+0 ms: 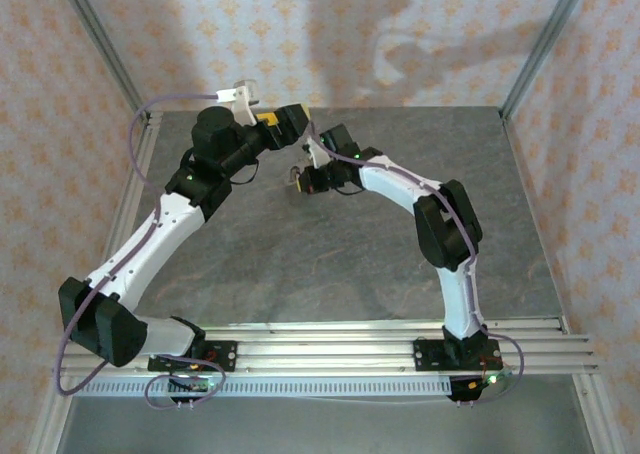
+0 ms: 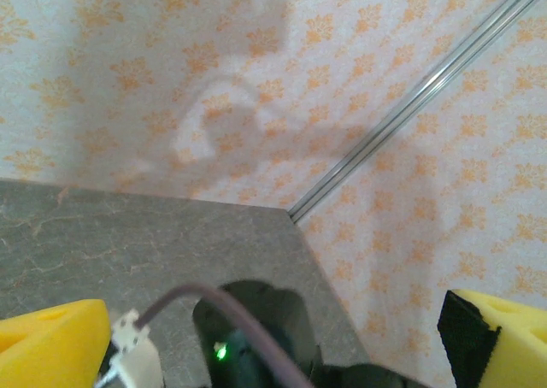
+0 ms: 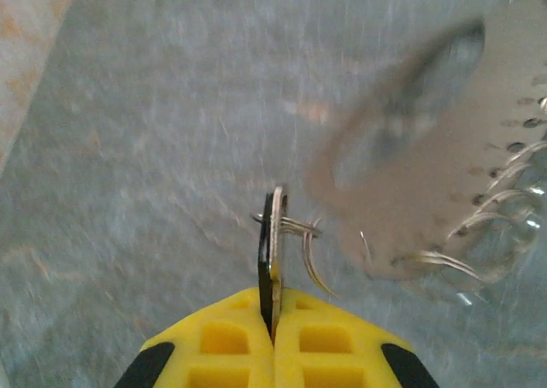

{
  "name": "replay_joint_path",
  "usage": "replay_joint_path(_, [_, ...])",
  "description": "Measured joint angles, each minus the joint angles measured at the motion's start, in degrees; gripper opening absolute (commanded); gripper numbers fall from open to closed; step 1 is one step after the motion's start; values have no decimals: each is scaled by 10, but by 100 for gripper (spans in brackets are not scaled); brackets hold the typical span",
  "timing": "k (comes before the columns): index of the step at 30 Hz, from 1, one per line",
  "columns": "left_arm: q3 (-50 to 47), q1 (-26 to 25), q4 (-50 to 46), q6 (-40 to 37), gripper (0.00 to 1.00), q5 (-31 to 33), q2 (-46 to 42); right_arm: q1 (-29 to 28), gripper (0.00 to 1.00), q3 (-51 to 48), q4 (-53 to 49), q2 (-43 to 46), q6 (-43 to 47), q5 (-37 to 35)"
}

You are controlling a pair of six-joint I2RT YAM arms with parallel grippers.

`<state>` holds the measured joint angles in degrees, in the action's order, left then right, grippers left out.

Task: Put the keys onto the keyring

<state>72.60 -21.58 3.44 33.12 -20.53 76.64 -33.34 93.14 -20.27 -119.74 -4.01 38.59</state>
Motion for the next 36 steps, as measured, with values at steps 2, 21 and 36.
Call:
replay_joint_path(2, [-2,0,-1,1,100,0,-2,0,0,-49,12,13,-10,0])
replay_joint_path(21, [-12,0,-1,22,100,-2,0,5,0,-254,123,89,-68,1])
replay_joint_path(36, [4,0,-30,18,100,-14,17,-30,88,-429,96,353,-92,-2])
